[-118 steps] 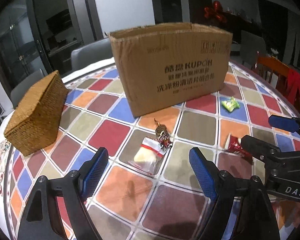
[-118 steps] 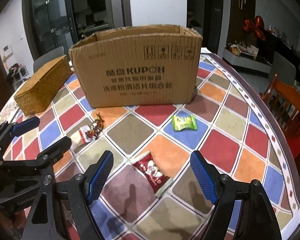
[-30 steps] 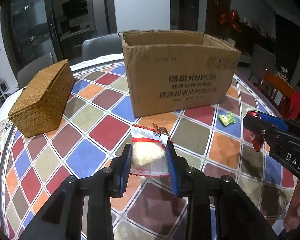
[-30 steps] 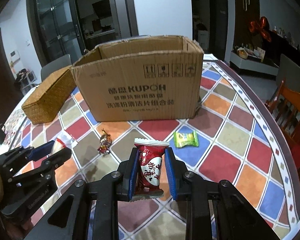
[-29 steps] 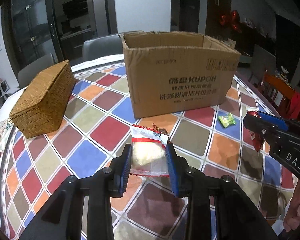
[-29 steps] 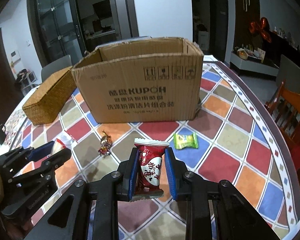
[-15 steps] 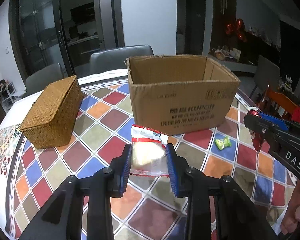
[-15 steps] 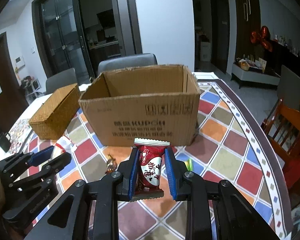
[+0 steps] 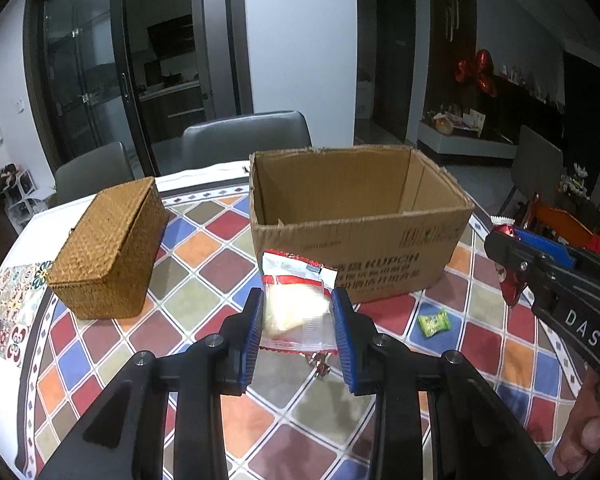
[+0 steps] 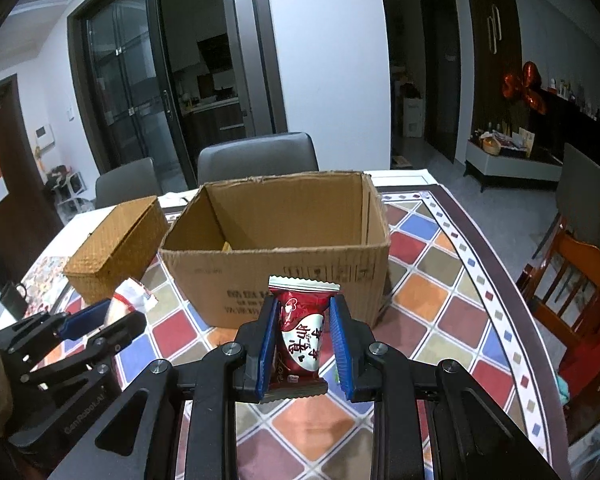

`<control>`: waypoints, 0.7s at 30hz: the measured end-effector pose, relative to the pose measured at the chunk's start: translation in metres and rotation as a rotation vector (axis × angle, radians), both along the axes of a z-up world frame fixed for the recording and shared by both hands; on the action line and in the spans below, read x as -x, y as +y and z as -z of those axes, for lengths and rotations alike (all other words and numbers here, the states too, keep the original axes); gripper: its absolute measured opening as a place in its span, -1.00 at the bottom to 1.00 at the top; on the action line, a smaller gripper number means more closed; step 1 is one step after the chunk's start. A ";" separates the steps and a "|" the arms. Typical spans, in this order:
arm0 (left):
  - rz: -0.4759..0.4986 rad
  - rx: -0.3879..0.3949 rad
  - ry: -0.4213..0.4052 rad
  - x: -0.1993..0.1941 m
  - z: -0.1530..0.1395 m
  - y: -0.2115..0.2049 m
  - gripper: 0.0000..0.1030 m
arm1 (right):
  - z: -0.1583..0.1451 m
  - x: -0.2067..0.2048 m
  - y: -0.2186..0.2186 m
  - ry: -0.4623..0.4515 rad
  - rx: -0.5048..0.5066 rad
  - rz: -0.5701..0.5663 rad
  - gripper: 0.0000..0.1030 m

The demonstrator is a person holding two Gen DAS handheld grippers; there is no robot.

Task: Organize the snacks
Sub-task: 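Lift and carry the white-red packet and red candy bag over the box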

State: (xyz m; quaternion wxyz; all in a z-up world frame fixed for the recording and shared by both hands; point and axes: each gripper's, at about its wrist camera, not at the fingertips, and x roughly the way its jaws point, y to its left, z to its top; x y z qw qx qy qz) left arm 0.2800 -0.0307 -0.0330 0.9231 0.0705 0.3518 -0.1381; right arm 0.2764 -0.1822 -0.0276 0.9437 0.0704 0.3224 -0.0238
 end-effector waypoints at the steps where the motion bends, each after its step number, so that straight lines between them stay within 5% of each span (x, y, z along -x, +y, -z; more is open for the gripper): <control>1: -0.002 0.002 -0.004 -0.001 -0.003 -0.001 -0.35 | -0.001 -0.001 -0.001 -0.003 0.000 0.000 -0.47; 21: -0.021 0.028 -0.061 -0.019 -0.033 -0.014 -0.35 | -0.025 -0.016 -0.015 -0.048 0.007 -0.012 -0.47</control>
